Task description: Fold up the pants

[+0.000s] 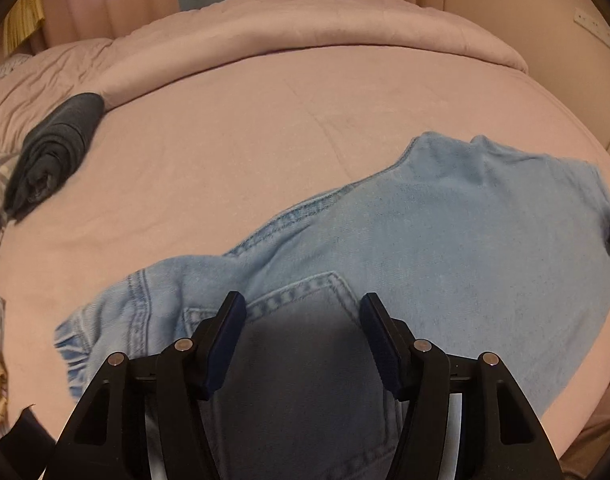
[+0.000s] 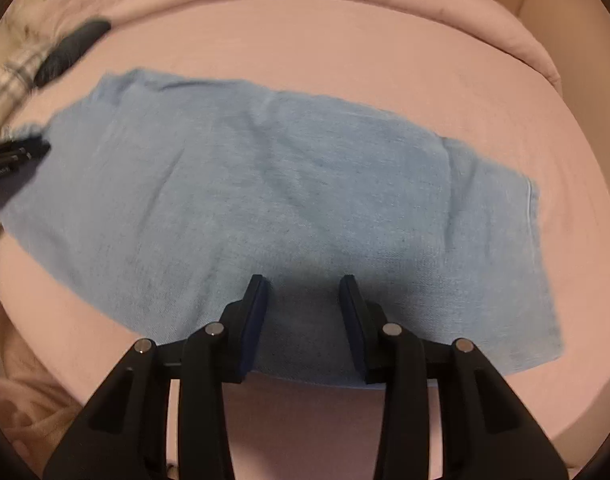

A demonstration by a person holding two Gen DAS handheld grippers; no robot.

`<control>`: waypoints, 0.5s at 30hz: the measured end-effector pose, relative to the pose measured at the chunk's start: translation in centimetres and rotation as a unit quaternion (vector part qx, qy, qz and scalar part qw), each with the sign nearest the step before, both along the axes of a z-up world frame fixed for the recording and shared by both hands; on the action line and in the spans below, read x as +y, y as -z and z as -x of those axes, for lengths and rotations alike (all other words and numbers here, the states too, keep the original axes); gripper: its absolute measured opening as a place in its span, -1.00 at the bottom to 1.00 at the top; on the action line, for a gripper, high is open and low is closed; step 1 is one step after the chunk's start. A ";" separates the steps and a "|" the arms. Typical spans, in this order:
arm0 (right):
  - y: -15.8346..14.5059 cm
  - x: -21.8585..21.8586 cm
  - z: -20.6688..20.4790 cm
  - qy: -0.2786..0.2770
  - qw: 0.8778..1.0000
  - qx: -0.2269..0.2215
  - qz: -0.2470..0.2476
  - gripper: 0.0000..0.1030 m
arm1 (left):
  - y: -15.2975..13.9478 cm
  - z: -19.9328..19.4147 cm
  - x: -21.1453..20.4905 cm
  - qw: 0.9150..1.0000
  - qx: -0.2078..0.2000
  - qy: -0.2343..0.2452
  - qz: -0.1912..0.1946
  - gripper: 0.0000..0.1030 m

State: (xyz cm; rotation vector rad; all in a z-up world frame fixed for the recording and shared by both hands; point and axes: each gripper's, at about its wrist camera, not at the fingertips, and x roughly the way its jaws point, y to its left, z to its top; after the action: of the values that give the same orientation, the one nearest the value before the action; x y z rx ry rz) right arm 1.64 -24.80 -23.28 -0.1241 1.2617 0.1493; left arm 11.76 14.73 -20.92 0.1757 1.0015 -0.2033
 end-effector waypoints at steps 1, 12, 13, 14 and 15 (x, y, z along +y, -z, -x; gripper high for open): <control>-1.0 0.2 -0.7 0.002 1.000 -0.001 -0.019 -0.23 | -0.3 0.0 0.0 1.000 0.001 0.000 -0.001 0.19; -2.9 14.7 -14.7 -0.144 0.960 0.018 -0.242 -0.19 | -1.2 -1.0 3.3 0.999 -0.026 -0.040 0.020 0.27; -2.4 15.7 -14.9 -0.149 0.958 0.032 -0.245 -0.20 | -0.8 -1.0 4.1 0.998 -0.023 -0.048 0.019 0.27; -1.4 16.5 -16.2 -0.150 0.959 0.046 -0.237 -0.24 | -0.4 -0.8 5.0 0.998 -0.021 -0.054 0.023 0.27; -0.9 16.7 -16.4 -0.152 0.959 0.058 -0.230 -0.19 | -0.4 -0.6 5.4 0.998 -0.022 -0.055 0.027 0.27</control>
State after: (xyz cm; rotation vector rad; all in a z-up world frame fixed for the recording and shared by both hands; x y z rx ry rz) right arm 18.02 -8.10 -22.35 0.0969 1.2877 0.7191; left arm 12.40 20.10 -20.52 0.0748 0.9585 -0.1260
